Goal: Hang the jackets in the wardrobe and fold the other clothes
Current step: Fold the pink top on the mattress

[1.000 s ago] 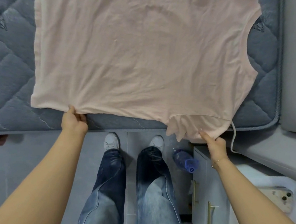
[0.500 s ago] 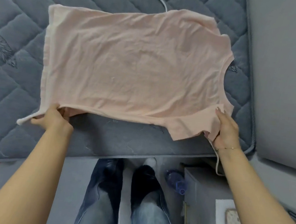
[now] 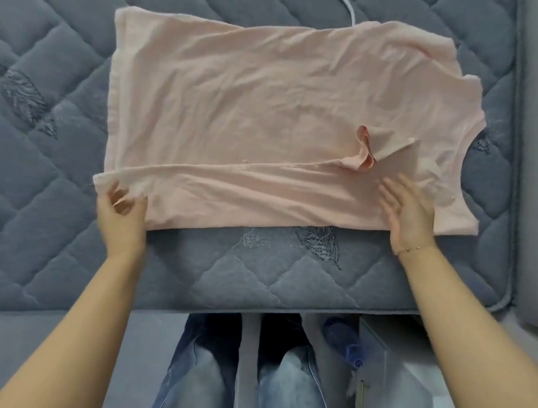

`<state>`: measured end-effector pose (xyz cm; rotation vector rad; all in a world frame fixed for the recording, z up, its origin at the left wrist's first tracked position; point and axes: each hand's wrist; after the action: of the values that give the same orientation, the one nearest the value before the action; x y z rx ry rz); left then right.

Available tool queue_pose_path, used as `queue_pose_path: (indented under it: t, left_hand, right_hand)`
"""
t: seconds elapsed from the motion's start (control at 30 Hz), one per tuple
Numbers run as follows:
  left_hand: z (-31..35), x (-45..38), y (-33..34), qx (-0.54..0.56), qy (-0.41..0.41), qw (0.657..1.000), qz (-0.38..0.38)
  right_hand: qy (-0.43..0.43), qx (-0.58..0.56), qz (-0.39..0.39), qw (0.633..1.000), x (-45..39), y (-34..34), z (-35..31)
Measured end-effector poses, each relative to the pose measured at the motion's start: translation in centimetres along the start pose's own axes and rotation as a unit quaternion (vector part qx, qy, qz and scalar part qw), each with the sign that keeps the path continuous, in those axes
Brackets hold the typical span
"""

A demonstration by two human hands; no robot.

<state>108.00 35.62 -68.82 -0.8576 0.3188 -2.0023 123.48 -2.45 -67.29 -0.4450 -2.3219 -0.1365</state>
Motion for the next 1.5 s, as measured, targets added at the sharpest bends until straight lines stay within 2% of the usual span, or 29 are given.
queue_pose_path:
  t: [0.03,0.1,0.17,0.2,0.27,0.4,0.5,0.6,0.7,0.77,0.83,0.93,1.0,1.07,1.13,1.23,1.27,1.3,1.33,1.4,1.5]
  left_hand:
    - [-1.1,-0.3,-1.3,-0.041,0.002,0.998,0.052]
    - [-3.0,-1.2,-3.2,-0.056,-0.096,0.988,0.110]
    - [-4.0,-1.8,-4.1,0.002,-0.209,0.975,0.069]
    - [-4.2,-2.0,-4.3,0.041,-0.225,0.973,0.039]
    - [-4.1,-2.3,-4.3,0.096,-0.196,0.976,0.000]
    - [-3.4,-2.9,-4.1,0.129,-0.094,0.985,-0.061]
    - [-3.1,-4.0,-5.1,0.043,0.025,0.999,-0.010]
    - [-3.8,-5.2,-7.2,-0.078,0.134,0.988,0.004]
    - [-4.6,-6.3,-8.3,-0.171,0.111,0.977,-0.063]
    - [-4.4,-7.0,-8.5,-0.162,0.079,0.980,-0.080]
    - [-3.2,-7.3,-8.4,-0.129,0.092,0.985,-0.073]
    - [-1.2,-8.3,-7.2,-0.177,0.157,0.966,-0.105]
    - [-0.2,-9.4,-6.0,-0.263,0.170,0.941,-0.133]
    - [0.3,-10.5,-5.4,-0.329,0.162,0.918,-0.151]
    - [0.6,-11.2,-5.5,-0.364,0.193,0.899,-0.151]
    - [1.6,-12.0,-6.4,-0.332,0.275,0.888,-0.162]
    - [2.3,-12.2,-6.6,-0.293,0.282,0.894,-0.185]
    - [3.1,-12.2,-6.6,-0.251,0.271,0.905,-0.212]
    - [3.9,-12.1,-6.3,-0.220,0.253,0.914,-0.230]
    - [5.2,-12.2,-5.2,-0.199,0.246,0.922,-0.225]
    - [5.7,-12.5,-3.4,-0.217,0.232,0.929,-0.188]
  right_hand:
    - [-0.011,0.034,0.023,0.999,1.5,0.1,1.6]
    - [0.019,0.072,0.053,0.996,4.6,1.0,5.2]
    - [0.102,0.065,0.043,0.992,7.2,2.7,8.7]
    - [0.143,0.058,0.029,0.988,8.2,3.9,10.1]
    - [0.181,0.027,0.013,0.983,9.0,6.6,12.1]
    - [0.146,-0.064,0.069,0.985,8.1,11.3,12.7]
    - [0.138,-0.065,0.114,0.982,7.7,12.4,12.7]
    - [0.157,-0.011,0.112,0.981,8.3,11.7,13.2]
    - [0.152,0.181,0.070,0.969,9.4,10.9,12.6]
    - [0.073,0.366,0.042,0.927,10.1,10.5,11.6]
    - [-0.069,0.505,0.002,0.860,10.5,10.6,10.2]
    - [-0.262,0.565,-0.104,0.775,9.3,12.4,7.6]
    - [-0.354,0.604,-0.159,0.696,7.1,14.6,6.2]
    - [-0.385,0.654,-0.195,0.622,4.6,16.7,5.3]
    - [-0.374,0.696,-0.237,0.566,2.6,18.5,4.6]
    - [-0.343,0.731,-0.310,0.501,0.8,19.7,3.9]
    - [-0.339,0.733,-0.331,0.489,0.5,19.8,3.7]
    - [-0.339,0.725,-0.340,0.493,0.5,19.7,3.4]
    - [-0.344,0.712,-0.334,0.514,0.5,19.5,3.1]
    - [-0.363,0.686,-0.302,0.554,0.6,19.1,2.5]
    - [-0.353,0.704,-0.271,0.554,0.4,18.4,2.4]
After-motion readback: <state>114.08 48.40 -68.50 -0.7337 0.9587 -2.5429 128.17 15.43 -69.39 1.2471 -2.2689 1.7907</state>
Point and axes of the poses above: each hand's wrist, its own x-axis away from the middle knuckle, its own y-axis out of the palm, z = x × y, and after that the axes turned 2 degrees about -x, right-handed
